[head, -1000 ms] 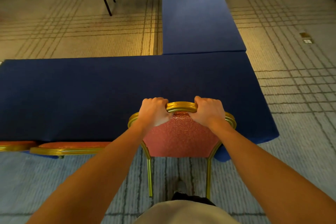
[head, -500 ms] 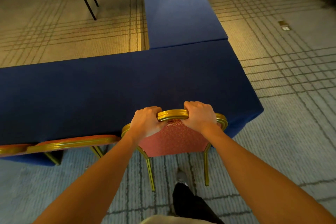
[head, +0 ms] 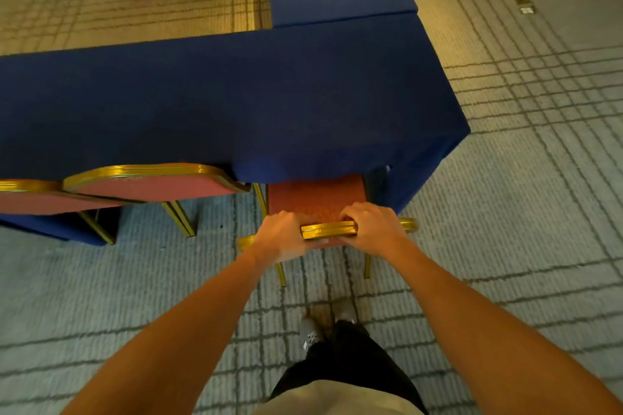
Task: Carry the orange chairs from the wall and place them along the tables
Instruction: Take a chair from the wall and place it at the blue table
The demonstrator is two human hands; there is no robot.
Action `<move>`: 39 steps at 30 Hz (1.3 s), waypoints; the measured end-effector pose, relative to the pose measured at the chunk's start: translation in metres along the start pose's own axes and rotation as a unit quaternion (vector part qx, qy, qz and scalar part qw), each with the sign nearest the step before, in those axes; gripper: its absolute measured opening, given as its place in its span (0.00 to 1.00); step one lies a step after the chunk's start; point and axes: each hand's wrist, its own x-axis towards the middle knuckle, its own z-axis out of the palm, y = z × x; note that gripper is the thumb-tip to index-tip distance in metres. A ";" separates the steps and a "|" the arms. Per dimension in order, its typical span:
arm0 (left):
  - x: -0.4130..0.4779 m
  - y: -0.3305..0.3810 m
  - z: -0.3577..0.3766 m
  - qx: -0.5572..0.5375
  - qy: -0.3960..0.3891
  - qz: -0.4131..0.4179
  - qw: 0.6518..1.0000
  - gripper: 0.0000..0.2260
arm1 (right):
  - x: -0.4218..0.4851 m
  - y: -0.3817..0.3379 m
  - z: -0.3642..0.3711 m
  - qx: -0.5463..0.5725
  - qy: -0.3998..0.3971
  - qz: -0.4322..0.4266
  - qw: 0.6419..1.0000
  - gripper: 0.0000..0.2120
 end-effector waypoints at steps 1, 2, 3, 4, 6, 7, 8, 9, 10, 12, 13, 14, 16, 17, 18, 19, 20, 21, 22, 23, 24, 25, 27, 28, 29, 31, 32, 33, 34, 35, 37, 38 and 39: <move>-0.006 0.003 0.005 0.003 -0.009 -0.002 1.000 0.21 | -0.008 -0.001 0.006 0.006 -0.009 -0.001 1.000 0.19; -0.011 0.007 0.009 0.009 -0.019 -0.004 1.000 0.20 | -0.015 0.000 0.010 0.012 -0.014 0.000 1.000 0.20; -0.017 0.011 0.013 0.011 -0.030 -0.006 0.999 0.19 | -0.022 0.000 0.014 0.014 -0.017 0.004 1.000 0.21; -0.023 0.014 0.018 0.003 -0.044 -0.009 0.999 0.18 | -0.029 0.000 0.018 0.014 -0.024 0.008 1.000 0.22; -0.039 0.015 0.032 -0.015 -0.077 -0.016 0.997 0.15 | -0.047 -0.003 0.031 0.014 -0.044 0.008 0.999 0.23; -0.046 0.015 0.040 -0.014 -0.094 -0.020 0.995 0.15 | -0.057 -0.006 0.039 0.015 -0.054 0.004 0.998 0.23; -0.054 0.017 0.048 -0.009 -0.107 -0.025 0.994 0.18 | -0.066 -0.008 0.046 0.017 -0.064 -0.001 0.998 0.24; -0.061 0.019 0.058 -0.003 -0.114 -0.031 0.993 0.21 | -0.075 -0.009 0.053 0.017 -0.069 -0.006 0.997 0.24; -0.068 0.023 0.068 0.001 -0.106 -0.038 0.994 0.23 | -0.084 -0.010 0.060 0.016 -0.063 -0.009 0.998 0.24; -0.078 0.031 0.081 0.000 -0.065 -0.065 0.996 0.23 | -0.095 -0.008 0.070 0.016 -0.022 0.004 1.000 0.23; -0.080 0.032 0.085 -0.003 -0.044 -0.084 0.995 0.22 | -0.099 -0.008 0.072 0.017 -0.004 0.012 1.000 0.22; -0.083 0.033 0.089 -0.010 -0.024 -0.098 0.995 0.19 | -0.103 -0.011 0.074 0.020 0.005 0.021 1.000 0.22; -0.089 0.035 0.094 -0.038 0.017 -0.121 0.992 0.15 | -0.108 -0.016 0.076 0.027 0.020 0.038 0.999 0.22; -0.092 0.037 0.095 -0.053 0.034 -0.131 0.989 0.14 | -0.110 -0.018 0.078 0.031 0.022 0.048 0.998 0.21; -0.096 0.039 0.097 -0.074 0.051 -0.140 0.986 0.14 | -0.114 -0.020 0.079 0.040 0.023 0.055 0.997 0.21; -0.100 0.041 0.102 -0.099 0.070 -0.147 0.982 0.14 | -0.118 -0.021 0.083 0.052 0.029 0.057 0.997 0.21; -0.104 0.041 0.108 -0.127 0.090 -0.151 0.976 0.14 | -0.124 -0.023 0.086 0.069 0.035 0.055 0.995 0.22; -0.108 0.040 0.115 -0.158 0.114 -0.151 0.969 0.14 | -0.130 -0.025 0.087 0.090 0.044 0.051 0.994 0.22; -0.115 0.041 0.116 -0.215 0.136 -0.158 0.954 0.13 | -0.136 -0.028 0.088 0.117 0.052 0.048 0.991 0.23; -0.121 0.041 0.117 -0.315 0.150 -0.175 0.921 0.12 | -0.141 -0.032 0.089 0.152 0.060 0.048 0.985 0.23; -0.127 0.043 0.113 -0.438 0.156 -0.198 0.863 0.13 | -0.147 -0.038 0.089 0.190 0.068 0.054 0.978 0.22; -0.133 0.048 0.110 -0.543 0.166 -0.222 0.793 0.14 | -0.152 -0.042 0.088 0.231 0.081 0.066 0.967 0.19; -0.146 0.058 0.104 -0.666 0.206 -0.267 0.665 0.15 | -0.159 -0.054 0.082 0.342 0.120 0.111 0.925 0.11; -0.153 0.061 0.103 -0.702 0.218 -0.288 0.613 0.15 | -0.163 -0.062 0.079 0.403 0.146 0.146 0.891 0.06; -0.159 0.064 0.103 -0.729 0.217 -0.311 0.570 0.15 | -0.166 -0.068 0.077 0.448 0.172 0.182 0.858 0.03; -0.166 0.071 0.101 -0.769 0.189 -0.343 0.505 0.14 | -0.169 -0.075 0.070 0.487 0.230 0.241 0.808 0.06; -0.169 0.074 0.098 -0.788 0.173 -0.348 0.477 0.13 | -0.169 -0.077 0.069 0.501 0.234 0.271 0.788 0.08; -0.169 0.075 0.097 -0.806 0.159 -0.348 0.452 0.12 | -0.169 -0.076 0.070 0.520 0.220 0.304 0.767 0.09; -0.169 0.075 0.097 -0.821 0.144 -0.349 0.428 0.12 | -0.169 -0.075 0.072 0.556 0.187 0.350 0.730 0.11; -0.167 0.075 0.096 -0.839 0.133 -0.351 0.393 0.14 | -0.167 -0.073 0.076 0.620 0.142 0.392 0.664 0.13; -0.159 0.069 0.097 -0.866 0.116 -0.360 0.328 0.16 | -0.165 -0.067 0.083 0.747 0.043 0.427 0.508 0.18; -0.153 0.068 0.094 -0.873 0.107 -0.359 0.313 0.15 | -0.162 -0.063 0.085 0.776 0.008 0.418 0.473 0.22; -0.144 0.066 0.091 -0.877 0.103 -0.359 0.302 0.14 | -0.158 -0.060 0.084 0.794 -0.009 0.402 0.456 0.24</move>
